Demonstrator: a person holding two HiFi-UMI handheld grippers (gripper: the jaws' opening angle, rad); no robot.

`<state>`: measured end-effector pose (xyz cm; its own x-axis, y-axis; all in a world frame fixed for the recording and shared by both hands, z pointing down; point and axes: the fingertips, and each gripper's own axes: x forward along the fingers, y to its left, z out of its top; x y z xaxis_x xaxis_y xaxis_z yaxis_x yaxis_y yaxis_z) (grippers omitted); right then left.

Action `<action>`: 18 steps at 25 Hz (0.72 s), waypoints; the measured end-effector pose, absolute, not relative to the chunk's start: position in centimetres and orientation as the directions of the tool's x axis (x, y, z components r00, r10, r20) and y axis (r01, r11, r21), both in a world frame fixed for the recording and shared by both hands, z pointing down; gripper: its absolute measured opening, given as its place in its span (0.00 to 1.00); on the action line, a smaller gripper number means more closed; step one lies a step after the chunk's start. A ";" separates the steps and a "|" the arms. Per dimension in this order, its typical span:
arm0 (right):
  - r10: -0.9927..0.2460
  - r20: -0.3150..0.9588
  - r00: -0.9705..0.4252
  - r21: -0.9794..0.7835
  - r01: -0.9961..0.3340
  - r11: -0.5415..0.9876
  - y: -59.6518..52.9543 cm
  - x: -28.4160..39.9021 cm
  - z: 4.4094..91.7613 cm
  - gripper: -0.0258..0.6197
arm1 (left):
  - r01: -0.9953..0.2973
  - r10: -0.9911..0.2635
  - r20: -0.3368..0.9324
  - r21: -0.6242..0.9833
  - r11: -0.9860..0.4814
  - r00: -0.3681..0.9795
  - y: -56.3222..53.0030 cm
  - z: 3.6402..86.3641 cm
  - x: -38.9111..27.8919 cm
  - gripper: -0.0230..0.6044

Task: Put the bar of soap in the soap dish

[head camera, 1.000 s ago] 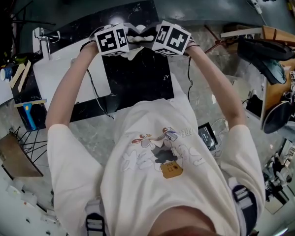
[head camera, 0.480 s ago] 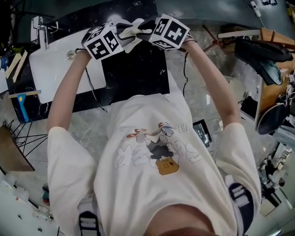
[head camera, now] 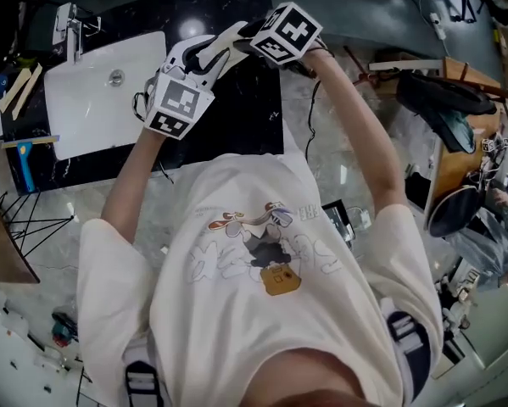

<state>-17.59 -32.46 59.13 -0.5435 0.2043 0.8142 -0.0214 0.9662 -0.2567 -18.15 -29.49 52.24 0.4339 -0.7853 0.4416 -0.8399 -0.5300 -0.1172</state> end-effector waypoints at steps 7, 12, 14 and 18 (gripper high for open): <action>0.197 0.847 -0.495 -0.280 -0.100 0.955 -32.9 -17.4 59.7 0.21 | -0.977 -0.889 0.411 0.014 -0.214 0.200 -25.3 53.7 -19.8 0.05; 0.137 0.881 -0.454 -0.218 -0.132 0.967 -33.4 -17.3 60.6 0.23 | -0.982 -0.892 0.411 0.068 -0.176 0.188 -23.2 53.9 -19.6 0.05; 0.094 0.888 -0.450 -0.182 -0.158 0.970 -33.7 -17.2 60.8 0.23 | -0.985 -0.894 0.415 0.098 -0.143 0.171 -22.5 54.0 -20.0 0.05; -0.003 0.897 -0.441 -0.082 -0.173 0.982 -33.8 -16.8 60.7 0.24 | -0.981 -0.890 0.424 0.157 -0.109 0.167 -21.1 54.5 -20.0 0.05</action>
